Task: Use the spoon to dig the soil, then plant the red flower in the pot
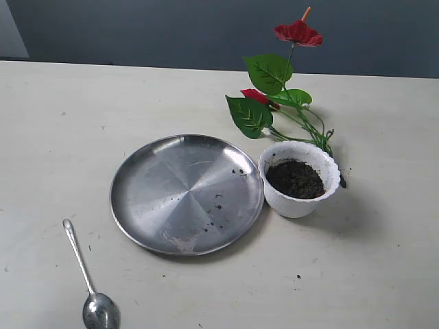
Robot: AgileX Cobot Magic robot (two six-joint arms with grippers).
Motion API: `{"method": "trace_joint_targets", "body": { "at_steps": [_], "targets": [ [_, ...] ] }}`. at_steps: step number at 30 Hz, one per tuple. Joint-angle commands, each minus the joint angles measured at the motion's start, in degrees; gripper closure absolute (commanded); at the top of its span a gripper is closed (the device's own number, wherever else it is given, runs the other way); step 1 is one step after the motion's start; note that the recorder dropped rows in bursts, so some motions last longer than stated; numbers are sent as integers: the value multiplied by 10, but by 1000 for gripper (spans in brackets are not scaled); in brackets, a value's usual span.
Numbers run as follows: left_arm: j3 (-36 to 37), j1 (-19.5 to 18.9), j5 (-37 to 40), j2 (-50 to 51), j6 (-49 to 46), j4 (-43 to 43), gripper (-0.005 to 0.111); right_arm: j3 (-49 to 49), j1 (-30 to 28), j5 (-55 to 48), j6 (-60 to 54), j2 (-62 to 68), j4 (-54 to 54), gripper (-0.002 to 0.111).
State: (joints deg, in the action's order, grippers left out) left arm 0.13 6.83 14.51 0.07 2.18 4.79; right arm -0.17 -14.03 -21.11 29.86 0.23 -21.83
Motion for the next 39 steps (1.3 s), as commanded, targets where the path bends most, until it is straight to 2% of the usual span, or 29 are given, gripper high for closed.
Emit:
{"method": "trace_joint_targets", "body": {
  "at_steps": [1,9,14,22,27,32,39],
  "targets": [
    [-1,3,-8,-1,2,0,106,2,-2,9,-2,-2,-4,109],
    [-1,3,-8,-1,2,0,106,2,-2,41,21,-2,-2,109],
    [-1,3,-8,-1,2,0,106,2,-2,207,194,-2,97,109],
    [-1,3,-8,-1,2,0,106,2,-2,436,199,-2,121,109],
    [-1,3,-8,-1,2,0,106,2,-2,429,199,-2,178,109],
    [-1,3,-8,-1,2,0,106,2,-2,405,202,-2,189,109],
    [-1,3,-8,-1,2,0,106,2,-2,518,274,-2,192,109]
  ]
}}
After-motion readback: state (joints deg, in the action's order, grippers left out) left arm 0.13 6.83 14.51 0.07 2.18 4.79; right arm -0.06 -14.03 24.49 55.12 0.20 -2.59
